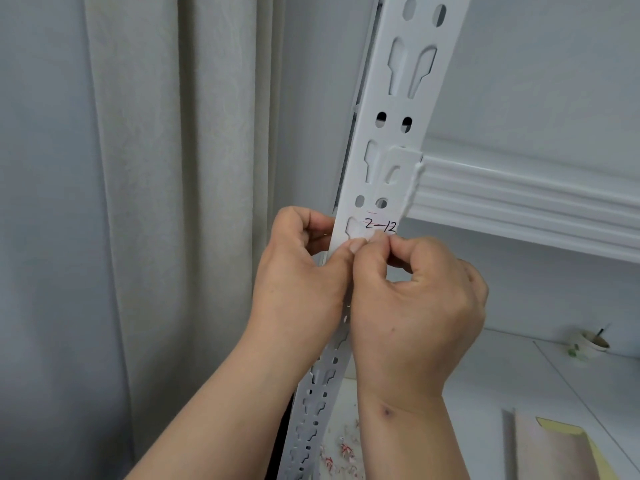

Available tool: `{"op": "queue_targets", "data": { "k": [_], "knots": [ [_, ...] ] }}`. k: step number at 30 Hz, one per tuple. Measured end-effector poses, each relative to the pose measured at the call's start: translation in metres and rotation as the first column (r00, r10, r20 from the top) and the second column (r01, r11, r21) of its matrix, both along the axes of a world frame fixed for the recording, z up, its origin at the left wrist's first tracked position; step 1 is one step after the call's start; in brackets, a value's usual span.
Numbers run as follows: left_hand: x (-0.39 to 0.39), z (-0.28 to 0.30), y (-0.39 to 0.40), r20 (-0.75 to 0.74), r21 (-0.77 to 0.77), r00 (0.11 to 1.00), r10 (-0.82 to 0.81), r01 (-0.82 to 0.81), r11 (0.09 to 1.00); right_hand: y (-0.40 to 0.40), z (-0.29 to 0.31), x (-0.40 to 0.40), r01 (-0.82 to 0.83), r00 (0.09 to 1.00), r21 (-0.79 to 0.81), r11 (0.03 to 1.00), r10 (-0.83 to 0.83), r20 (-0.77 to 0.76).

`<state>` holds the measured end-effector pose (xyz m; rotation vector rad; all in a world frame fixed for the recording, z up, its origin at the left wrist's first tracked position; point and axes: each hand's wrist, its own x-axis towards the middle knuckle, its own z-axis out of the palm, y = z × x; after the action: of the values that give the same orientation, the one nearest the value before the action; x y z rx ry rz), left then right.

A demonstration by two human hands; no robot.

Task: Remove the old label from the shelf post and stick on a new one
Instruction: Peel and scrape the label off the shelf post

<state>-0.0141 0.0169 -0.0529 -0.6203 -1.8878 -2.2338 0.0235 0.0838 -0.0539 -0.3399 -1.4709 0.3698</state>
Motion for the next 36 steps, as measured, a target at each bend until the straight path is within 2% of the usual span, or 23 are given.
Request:
{"op": "queue_targets", "data": {
  "k": [8,15,22,28,36],
  "knots": [
    [0.0018,0.0006,-0.0003,-0.004,-0.005,1.000,0.006,-0.006,1.000,0.0014,-0.0003,-0.0011,0.017,1.000,-0.009,1.000,-0.017,-0.017],
    [0.0012,0.0001,0.0016,-0.004,0.048,1.000,-0.018,0.019,0.999,-0.0011,-0.0034,0.0015,-0.067,0.998,-0.010,0.998,0.067,-0.003],
    [-0.0010,-0.0020,0.0018,0.000,0.060,1.000,-0.020,0.020,0.998,-0.0017,-0.0025,0.0006,-0.057,0.998,-0.036,0.998,0.057,0.000],
    [-0.0016,-0.0037,0.0015,-0.041,0.030,0.999,-0.005,0.007,1.000,0.0016,-0.0040,0.0046,-0.055,0.998,0.022,0.998,0.054,0.040],
    [-0.0035,-0.0056,0.0016,-0.072,0.027,0.997,-0.010,0.012,1.000,0.0020,-0.0056,0.0059,-0.014,0.996,0.021,1.000,0.012,0.085]
  ]
}}
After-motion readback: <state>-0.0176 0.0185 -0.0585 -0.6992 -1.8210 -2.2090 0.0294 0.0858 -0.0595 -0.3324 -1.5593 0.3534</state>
